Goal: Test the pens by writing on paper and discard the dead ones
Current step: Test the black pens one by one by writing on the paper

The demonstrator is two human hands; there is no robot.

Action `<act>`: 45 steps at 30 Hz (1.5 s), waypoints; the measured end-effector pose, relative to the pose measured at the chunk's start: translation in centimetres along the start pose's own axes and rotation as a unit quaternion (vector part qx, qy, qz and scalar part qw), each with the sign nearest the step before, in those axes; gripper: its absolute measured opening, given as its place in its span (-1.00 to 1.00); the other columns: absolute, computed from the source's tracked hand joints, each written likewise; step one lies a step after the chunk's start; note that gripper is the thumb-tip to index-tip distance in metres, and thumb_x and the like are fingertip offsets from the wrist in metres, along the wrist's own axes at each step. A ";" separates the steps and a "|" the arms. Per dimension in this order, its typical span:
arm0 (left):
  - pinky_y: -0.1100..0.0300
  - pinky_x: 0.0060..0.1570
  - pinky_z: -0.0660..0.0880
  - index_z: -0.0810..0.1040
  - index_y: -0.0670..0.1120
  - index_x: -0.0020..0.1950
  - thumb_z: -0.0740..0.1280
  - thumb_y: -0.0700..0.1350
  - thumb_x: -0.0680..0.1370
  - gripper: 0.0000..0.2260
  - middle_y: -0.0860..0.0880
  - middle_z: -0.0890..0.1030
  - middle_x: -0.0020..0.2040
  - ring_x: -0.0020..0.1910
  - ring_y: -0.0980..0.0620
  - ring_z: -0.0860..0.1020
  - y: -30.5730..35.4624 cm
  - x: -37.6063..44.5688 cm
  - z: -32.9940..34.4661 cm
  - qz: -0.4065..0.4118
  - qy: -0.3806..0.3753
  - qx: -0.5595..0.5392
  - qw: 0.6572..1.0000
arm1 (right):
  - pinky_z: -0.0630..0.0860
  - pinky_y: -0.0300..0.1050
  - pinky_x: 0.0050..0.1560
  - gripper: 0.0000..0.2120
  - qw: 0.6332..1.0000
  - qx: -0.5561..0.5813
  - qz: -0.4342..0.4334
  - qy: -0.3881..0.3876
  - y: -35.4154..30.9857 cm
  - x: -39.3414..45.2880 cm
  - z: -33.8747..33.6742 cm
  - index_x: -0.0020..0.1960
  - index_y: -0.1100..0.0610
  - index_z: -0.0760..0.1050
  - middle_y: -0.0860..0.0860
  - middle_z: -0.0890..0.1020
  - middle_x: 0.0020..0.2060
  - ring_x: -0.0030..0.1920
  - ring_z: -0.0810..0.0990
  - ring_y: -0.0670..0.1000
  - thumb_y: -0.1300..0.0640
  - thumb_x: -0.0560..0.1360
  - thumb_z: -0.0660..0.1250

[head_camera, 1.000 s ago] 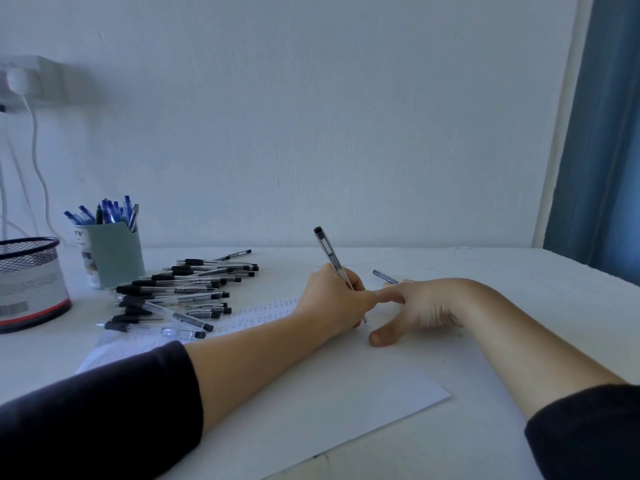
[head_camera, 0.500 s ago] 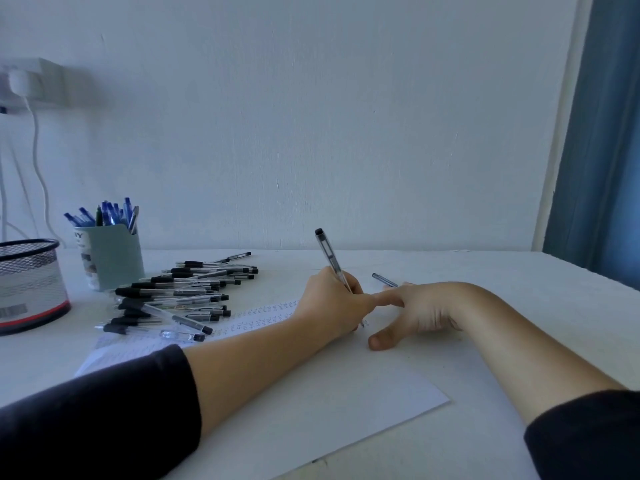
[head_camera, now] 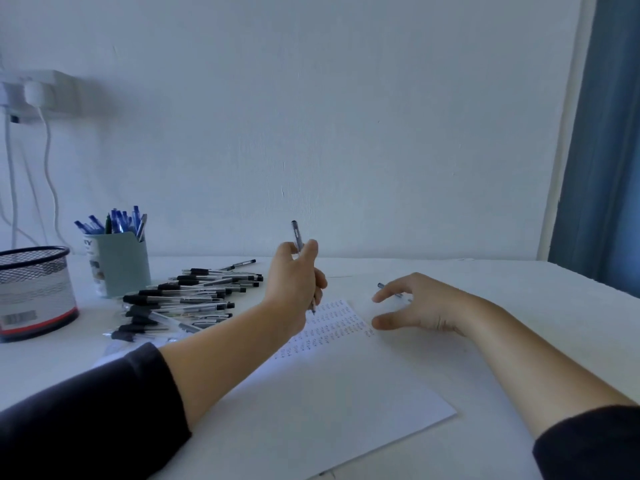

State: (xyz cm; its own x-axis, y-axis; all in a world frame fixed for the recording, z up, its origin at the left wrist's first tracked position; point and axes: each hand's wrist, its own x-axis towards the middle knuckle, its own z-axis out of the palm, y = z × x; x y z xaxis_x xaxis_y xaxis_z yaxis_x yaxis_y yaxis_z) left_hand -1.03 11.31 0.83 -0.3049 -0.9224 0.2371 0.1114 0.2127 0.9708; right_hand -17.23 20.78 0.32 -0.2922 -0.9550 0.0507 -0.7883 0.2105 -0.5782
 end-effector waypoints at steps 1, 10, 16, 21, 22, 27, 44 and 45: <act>0.28 -0.62 0.23 0.35 -0.11 0.20 0.12 -0.04 0.65 -0.80 -0.08 0.47 -0.42 -0.63 0.07 0.31 -0.1 0.0 0.0 0.002 -0.002 -0.003 1.000 | 0.24 -0.17 0.28 -0.59 1.000 0.001 -0.004 0.015 0.1 0.1 0.0 0.15 -0.10 0.51 -0.06 0.38 0.39 0.41 0.32 -0.07 -0.07 0.34 0.52; 0.35 -0.62 0.15 0.40 -0.07 -0.16 0.20 -0.12 0.61 -0.85 -0.09 0.42 -0.42 -0.64 0.05 0.21 -0.2 -0.5 0.1 -0.002 -0.001 -0.032 0.999 | 0.24 -0.01 0.40 -0.67 0.999 -0.017 -0.003 0.043 0.4 0.7 0.1 0.05 -0.17 0.49 -0.11 0.39 0.38 0.40 0.33 -0.04 -0.11 0.34 0.50; 0.23 -0.42 0.14 0.47 -0.10 -0.10 0.24 -0.08 0.59 -0.88 -0.02 0.24 -0.36 -0.45 0.06 0.20 -0.2 -0.3 0.2 -0.011 0.018 -0.016 1.000 | 0.27 -0.18 0.22 -0.65 0.997 0.020 -0.026 0.063 0.0 0.5 0.1 0.18 -0.07 0.52 -0.09 0.44 0.30 0.36 0.37 -0.06 -0.07 0.42 0.44; 0.23 -0.29 0.42 0.53 -0.06 0.04 0.32 -0.11 0.58 -0.93 -0.03 0.49 -0.27 -0.32 0.05 0.46 -0.2 -0.1 0.4 -0.006 -0.001 -0.027 1.000 | 0.37 -0.18 0.13 -0.78 0.989 0.108 -0.060 0.083 -1.1 0.3 0.3 0.11 -0.04 0.52 -0.17 0.57 -0.01 0.14 0.52 -0.10 -0.05 0.49 0.36; 0.22 -0.27 0.49 0.50 -0.06 0.05 0.32 -0.17 0.57 -0.93 -0.06 0.55 -0.23 -0.31 0.04 0.52 -0.2 -0.2 0.5 -0.010 -0.018 -0.036 0.999 | 0.39 -0.18 0.14 -0.84 0.987 0.117 -0.069 0.085 -1.3 0.3 0.4 0.06 -0.05 0.52 -0.17 0.59 -0.05 0.11 0.54 -0.10 -0.03 0.50 0.35; 0.14 -0.17 0.61 0.42 -0.10 -0.03 0.34 -0.30 0.54 -0.85 -0.18 0.61 -0.14 -0.24 -0.07 0.65 -0.3 -0.6 0.7 -0.015 -0.096 -0.058 0.994 | 0.48 -0.06 0.06 -0.91 0.985 0.106 -0.102 0.094 -1.8 0.4 0.6 -0.16 0.00 0.60 0.03 0.70 -0.19 -0.11 0.63 0.03 0.11 0.51 0.37; 0.02 0.07 0.43 0.44 -0.14 -0.07 0.13 -0.36 0.47 -0.82 -0.07 0.49 -0.15 -0.05 -0.08 0.49 -0.4 7.4 -9.4 0.044 0.001 0.703 0.710 | 0.21 -0.09 -0.09 -0.86 0.967 -0.153 0.124 0.160 0.3 1.3 0.1 -0.33 0.08 0.43 -0.01 0.57 -0.31 -0.16 0.56 0.08 0.18 0.40 0.26; 0.00 0.09 0.37 0.42 -0.12 -0.07 0.12 -0.36 0.47 -0.82 -0.06 0.48 -0.14 -0.03 -0.08 0.46 -1.0 7.6 -9.8 0.038 -0.002 0.714 0.699 | 0.19 -0.10 -0.11 -0.88 0.966 -0.158 0.128 0.159 0.4 1.4 0.1 -0.32 0.06 0.44 -0.01 0.56 -0.31 -0.18 0.56 0.08 0.18 0.39 0.26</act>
State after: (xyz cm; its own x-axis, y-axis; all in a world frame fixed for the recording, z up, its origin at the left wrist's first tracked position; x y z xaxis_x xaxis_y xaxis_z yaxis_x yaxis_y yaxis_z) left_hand 5.77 0.92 1.35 -0.3517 -0.8908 0.2877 -0.9299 0.3678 0.0019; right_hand -17.86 19.50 0.09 -0.6121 -0.7607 0.2160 -0.7790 0.5329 -0.3305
